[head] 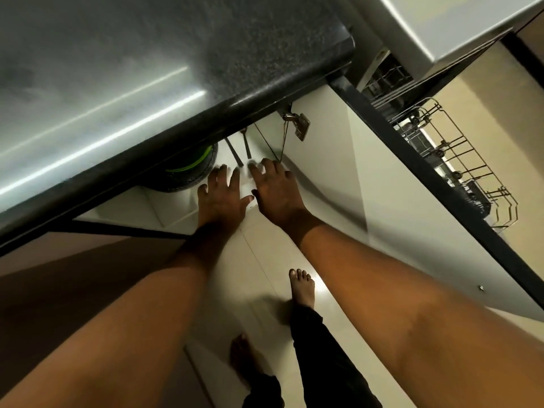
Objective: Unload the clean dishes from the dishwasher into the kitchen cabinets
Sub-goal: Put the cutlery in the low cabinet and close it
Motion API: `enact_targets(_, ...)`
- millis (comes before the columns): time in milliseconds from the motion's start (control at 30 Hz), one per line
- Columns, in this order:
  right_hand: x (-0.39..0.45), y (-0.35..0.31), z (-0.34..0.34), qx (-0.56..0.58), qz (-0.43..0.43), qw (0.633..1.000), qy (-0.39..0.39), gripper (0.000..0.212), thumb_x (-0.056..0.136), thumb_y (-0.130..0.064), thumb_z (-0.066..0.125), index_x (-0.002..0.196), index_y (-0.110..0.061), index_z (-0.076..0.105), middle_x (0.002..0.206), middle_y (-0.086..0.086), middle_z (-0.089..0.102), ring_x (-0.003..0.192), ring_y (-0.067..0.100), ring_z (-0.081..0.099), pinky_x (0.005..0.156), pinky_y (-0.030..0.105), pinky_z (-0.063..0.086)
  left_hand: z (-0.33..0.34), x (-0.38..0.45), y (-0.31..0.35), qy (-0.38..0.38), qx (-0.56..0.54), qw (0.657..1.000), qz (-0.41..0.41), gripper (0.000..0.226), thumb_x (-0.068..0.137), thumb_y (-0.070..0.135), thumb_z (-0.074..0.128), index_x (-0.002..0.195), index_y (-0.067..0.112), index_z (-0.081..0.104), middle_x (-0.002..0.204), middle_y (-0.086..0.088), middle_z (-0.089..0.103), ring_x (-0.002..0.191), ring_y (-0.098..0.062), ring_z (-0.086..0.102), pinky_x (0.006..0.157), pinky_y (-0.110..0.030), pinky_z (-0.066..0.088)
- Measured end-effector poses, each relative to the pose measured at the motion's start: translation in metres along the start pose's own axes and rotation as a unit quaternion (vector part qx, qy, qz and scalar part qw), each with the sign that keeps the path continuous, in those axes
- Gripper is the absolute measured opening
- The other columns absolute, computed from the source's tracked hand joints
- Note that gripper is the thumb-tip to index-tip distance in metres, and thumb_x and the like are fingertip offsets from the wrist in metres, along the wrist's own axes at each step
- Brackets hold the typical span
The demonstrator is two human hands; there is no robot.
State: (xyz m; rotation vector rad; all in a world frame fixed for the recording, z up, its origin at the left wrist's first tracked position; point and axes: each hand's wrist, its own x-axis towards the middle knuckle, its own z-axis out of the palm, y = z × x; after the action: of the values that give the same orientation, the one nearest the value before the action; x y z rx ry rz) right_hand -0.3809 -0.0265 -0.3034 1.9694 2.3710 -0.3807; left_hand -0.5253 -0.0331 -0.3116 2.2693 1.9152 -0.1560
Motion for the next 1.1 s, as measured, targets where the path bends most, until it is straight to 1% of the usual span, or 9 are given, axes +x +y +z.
enact_targets(167,-0.06,-0.023,-0.043,0.012,0.016,1.0,-0.012,0.064,0.092,-0.034,0.061,0.149,-0.016,0.037,0.144,0.014,0.045,0.129,0.033,0.044,0.094,0.048,0.046,-0.052,-0.064,0.006,-0.04,-0.019,0.999,-0.009,0.066,0.095,0.052,0.046,0.149,0.017,0.031,0.154,-0.013,0.031,0.142,-0.032,0.027,0.108,-0.052,0.031)
enact_targets(300,-0.125,-0.037,-0.085,0.016,0.022,0.999,0.025,0.058,0.086,-0.028,0.067,0.139,-0.011,0.049,0.132,0.017,0.053,0.12,0.035,0.051,0.086,0.048,0.051,-0.103,-0.124,0.017,-0.069,-0.033,0.997,-0.025,0.065,0.098,0.052,0.04,0.151,0.019,0.024,0.156,-0.011,0.026,0.145,-0.03,0.02,0.111,-0.051,0.029)
enact_targets(400,-0.179,-0.051,-0.126,0.008,0.034,0.999,0.024,0.056,0.091,-0.032,0.063,0.141,-0.016,0.044,0.138,0.014,0.048,0.127,0.031,0.046,0.095,0.046,0.048,-0.152,-0.175,0.022,-0.05,-0.039,0.998,-0.026,0.063,0.096,0.053,0.044,0.147,0.018,0.032,0.15,-0.011,0.034,0.14,-0.031,0.03,0.104,-0.053,0.037)
enact_targets(467,-0.205,-0.055,-0.145,0.016,0.047,0.998,0.043,0.057,0.093,-0.035,0.06,0.144,-0.019,0.041,0.14,0.012,0.047,0.129,0.029,0.046,0.098,0.045,0.047,-0.171,-0.199,0.022,-0.031,-0.038,0.999,-0.018,0.062,0.095,0.054,0.045,0.145,0.018,0.035,0.146,-0.011,0.038,0.135,-0.031,0.036,0.1,-0.052,0.04)
enact_targets(667,-0.267,-0.051,-0.199,-0.003,0.059,0.992,0.111,0.049,0.095,-0.038,0.056,0.14,-0.021,0.044,0.134,0.007,0.052,0.119,0.024,0.052,0.09,0.036,0.048,-0.211,-0.242,0.035,-0.055,-0.075,0.996,-0.006,0.06,0.097,0.053,0.044,0.145,0.018,0.035,0.138,-0.009,0.047,0.127,-0.03,0.043,0.096,-0.047,0.041)
enact_targets(767,-0.286,-0.032,-0.231,-0.043,0.057,0.986,0.149,0.052,0.093,-0.038,0.059,0.139,-0.02,0.046,0.134,0.008,0.052,0.122,0.026,0.051,0.094,0.041,0.049,-0.224,-0.255,0.05,-0.037,-0.068,0.997,0.017,0.062,0.096,0.053,0.043,0.146,0.018,0.034,0.138,-0.008,0.047,0.126,-0.029,0.045,0.096,-0.046,0.041)
enact_targets(900,-0.303,0.008,-0.266,-0.055,0.115,0.975,0.183,0.057,0.09,-0.036,0.064,0.14,-0.016,0.048,0.136,0.01,0.053,0.124,0.029,0.051,0.097,0.046,0.046,-0.243,-0.261,0.076,-0.041,-0.095,0.995,0.014,0.061,0.096,0.052,0.044,0.147,0.019,0.033,0.139,-0.007,0.046,0.128,-0.029,0.044,0.099,-0.044,0.039)
enact_targets(1000,-0.315,0.043,-0.276,-0.001,0.161,0.974,0.161,0.056,0.091,-0.035,0.063,0.141,-0.015,0.047,0.133,0.01,0.055,0.121,0.029,0.053,0.098,0.045,0.049,-0.25,-0.262,0.098,-0.057,-0.12,0.991,0.011,0.061,0.098,0.05,0.042,0.148,0.017,0.033,0.14,-0.007,0.047,0.13,-0.027,0.044,0.101,-0.044,0.039)
enact_targets(1100,-0.318,0.084,-0.271,0.084,0.174,0.977,0.093,0.048,0.094,-0.034,0.061,0.137,-0.016,0.051,0.128,0.01,0.058,0.116,0.029,0.057,0.092,0.044,0.052,-0.246,-0.258,0.126,-0.065,-0.148,0.987,-0.006,0.061,0.099,0.05,0.04,0.148,0.014,0.034,0.142,-0.007,0.047,0.131,-0.026,0.044,0.104,-0.043,0.041)
